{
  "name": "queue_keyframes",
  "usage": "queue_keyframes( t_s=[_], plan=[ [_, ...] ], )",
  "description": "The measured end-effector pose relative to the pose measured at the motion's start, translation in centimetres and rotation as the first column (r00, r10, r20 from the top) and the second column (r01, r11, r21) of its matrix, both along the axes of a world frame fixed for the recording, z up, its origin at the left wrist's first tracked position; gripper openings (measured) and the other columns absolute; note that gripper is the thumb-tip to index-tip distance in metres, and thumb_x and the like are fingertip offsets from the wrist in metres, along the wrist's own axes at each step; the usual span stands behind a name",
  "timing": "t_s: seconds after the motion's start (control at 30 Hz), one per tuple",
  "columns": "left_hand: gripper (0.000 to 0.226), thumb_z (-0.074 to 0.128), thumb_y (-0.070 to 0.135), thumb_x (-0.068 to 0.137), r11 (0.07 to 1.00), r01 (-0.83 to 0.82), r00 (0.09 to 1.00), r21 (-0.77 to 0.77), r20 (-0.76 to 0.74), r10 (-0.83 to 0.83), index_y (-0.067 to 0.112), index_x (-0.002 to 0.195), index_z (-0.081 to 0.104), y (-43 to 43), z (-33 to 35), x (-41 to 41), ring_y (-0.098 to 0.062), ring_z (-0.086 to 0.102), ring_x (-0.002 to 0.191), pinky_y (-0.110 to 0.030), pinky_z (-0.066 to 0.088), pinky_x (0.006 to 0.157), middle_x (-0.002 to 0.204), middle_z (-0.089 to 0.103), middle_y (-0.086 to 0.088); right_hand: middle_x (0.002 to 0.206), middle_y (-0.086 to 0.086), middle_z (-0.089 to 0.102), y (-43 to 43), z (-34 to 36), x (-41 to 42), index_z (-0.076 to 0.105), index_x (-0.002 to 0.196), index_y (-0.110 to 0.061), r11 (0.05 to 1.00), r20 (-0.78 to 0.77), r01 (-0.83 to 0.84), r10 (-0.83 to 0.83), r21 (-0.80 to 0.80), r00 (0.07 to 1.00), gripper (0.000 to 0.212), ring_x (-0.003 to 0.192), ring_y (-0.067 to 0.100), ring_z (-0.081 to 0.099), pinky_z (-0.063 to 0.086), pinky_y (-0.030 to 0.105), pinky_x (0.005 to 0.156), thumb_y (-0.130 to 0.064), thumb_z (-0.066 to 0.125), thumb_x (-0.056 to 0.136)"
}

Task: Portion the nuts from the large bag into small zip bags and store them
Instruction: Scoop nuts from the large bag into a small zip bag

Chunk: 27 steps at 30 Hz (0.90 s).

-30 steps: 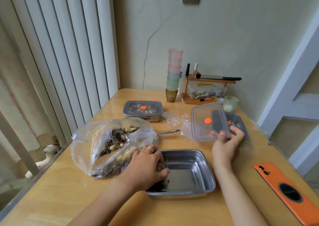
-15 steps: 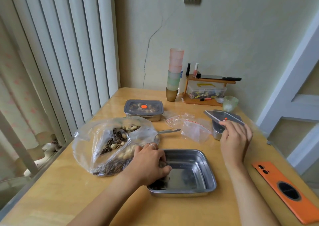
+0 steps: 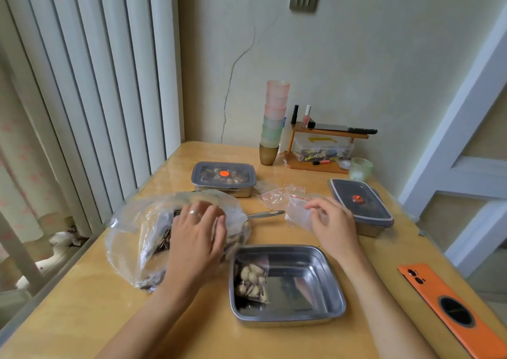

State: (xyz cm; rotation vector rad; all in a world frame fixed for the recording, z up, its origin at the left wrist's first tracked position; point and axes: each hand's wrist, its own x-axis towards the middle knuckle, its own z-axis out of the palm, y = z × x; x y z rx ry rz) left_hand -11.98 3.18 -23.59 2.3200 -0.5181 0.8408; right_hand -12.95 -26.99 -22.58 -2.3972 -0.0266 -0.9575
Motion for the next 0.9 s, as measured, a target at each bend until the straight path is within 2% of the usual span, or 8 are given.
queue_keyframes(
  t_s=[0.1, 0.17, 0.23, 0.4, 0.53, 0.67, 0.8, 0.9],
  plan=[
    [0.030, 0.033, 0.038, 0.105, 1.000, 0.004, 0.991, -0.021, -0.133, -0.007, 0.023, 0.100, 0.059, 0.8, -1.5, 0.2, -0.015, 0.052, 0.088, -0.041, 0.047, 0.079, 0.095, 0.055, 0.008, 0.119, -0.016, 0.070, 1.4, 0.7, 2.1, 0.072, 0.119, -0.029, 0.982, -0.400, -0.004, 0.081, 0.189, 0.913, 0.024, 0.109, 0.006, 0.064, 0.048, 0.026, 0.092, -0.021, 0.063, 0.099],
    [0.035, 0.029, 0.041, 0.107, 0.993, 0.113, 0.975, 0.028, -0.197, -0.105, 0.027, 0.094, 0.058, 1.0, -2.5, 0.1, -0.009, 0.052, 0.086, -0.039, 0.048, 0.082, 0.089, 0.055, 0.013, 0.128, -0.010, 0.068, 1.7, 0.5, 3.9, 0.068, 0.129, -0.026, 0.990, -0.529, -0.005, 0.082, 0.144, 0.845, 0.030, 0.109, 0.006, 0.063, 0.044, 0.018, 0.084, -0.022, 0.064, 0.100],
    [0.039, 0.026, 0.043, 0.108, 0.980, 0.166, 0.969, 0.112, -0.205, -0.141, 0.030, 0.090, 0.057, 1.1, -3.0, 0.2, -0.007, 0.053, 0.086, -0.038, 0.045, 0.090, 0.087, 0.054, 0.015, 0.130, -0.007, 0.065, 2.0, 0.3, 5.3, 0.067, 0.131, -0.023, 0.997, -0.520, 0.024, 0.019, 0.076, 0.854, 0.033, 0.103, 0.006, 0.061, 0.043, 0.014, 0.079, -0.015, 0.062, 0.099],
    [0.042, 0.020, 0.046, 0.108, 0.977, 0.191, 0.961, 0.099, -0.221, -0.166, 0.032, 0.089, 0.055, 1.2, -3.0, 0.5, -0.006, 0.052, 0.089, -0.031, 0.037, 0.101, 0.086, 0.051, 0.016, 0.145, 0.007, 0.052, 1.0, -1.1, 7.7, 0.051, 0.147, -0.018, 0.943, -0.566, 0.198, -0.321, -0.268, 0.759, 0.047, 0.137, 0.029, 0.043, 0.038, 0.042, 0.112, -0.021, 0.055, 0.101],
    [0.041, 0.021, 0.044, 0.108, 0.979, 0.188, 0.965, 0.086, -0.203, -0.167, 0.030, 0.085, 0.052, 0.8, -3.0, 0.9, -0.009, 0.050, 0.086, -0.030, 0.036, 0.096, 0.082, 0.047, 0.015, 0.113, 0.006, 0.067, 0.5, -1.2, 8.1, 0.068, 0.110, -0.014, 0.956, -0.490, 0.220, -0.289, -0.195, 0.822, 0.016, 0.111, 0.026, 0.060, 0.049, 0.034, 0.089, -0.009, 0.060, 0.097],
    [0.044, 0.022, 0.044, 0.108, 0.982, 0.183, 0.962, 0.045, -0.214, -0.170, 0.027, 0.081, 0.052, 0.6, -3.1, 1.3, -0.011, 0.049, 0.083, -0.033, 0.038, 0.090, 0.080, 0.048, 0.015, 0.084, -0.002, 0.071, 0.1, -1.0, 7.8, 0.068, 0.081, -0.025, 0.949, -0.414, 0.302, -0.310, -0.085, 0.856, 0.024, 0.081, 0.020, 0.067, 0.055, 0.032, 0.068, -0.010, 0.059, 0.098],
    [0.043, 0.024, 0.042, 0.108, 0.982, 0.187, 0.960, 0.020, -0.215, -0.179, 0.026, 0.080, 0.053, 0.6, -3.1, 1.5, -0.012, 0.049, 0.082, -0.035, 0.040, 0.086, 0.079, 0.049, 0.014, 0.094, 0.003, 0.077, -0.4, -1.1, 7.4, 0.079, 0.090, -0.019, 0.963, -0.356, 0.271, -0.250, 0.007, 0.900, 0.028, 0.093, 0.027, 0.069, 0.059, 0.043, 0.085, -0.008, 0.055, 0.098],
    [0.042, 0.026, 0.042, 0.108, 0.982, 0.186, 0.962, 0.009, -0.202, -0.181, 0.026, 0.080, 0.054, 0.7, -3.1, 1.4, -0.012, 0.049, 0.082, -0.035, 0.041, 0.085, 0.079, 0.050, 0.013, 0.118, 0.008, 0.073, -0.7, -0.6, 7.6, 0.080, 0.110, -0.011, 0.969, -0.350, 0.247, -0.231, 0.001, 0.908, 0.030, 0.115, 0.029, 0.064, 0.048, 0.037, 0.102, -0.005, 0.052, 0.099]
  ],
)
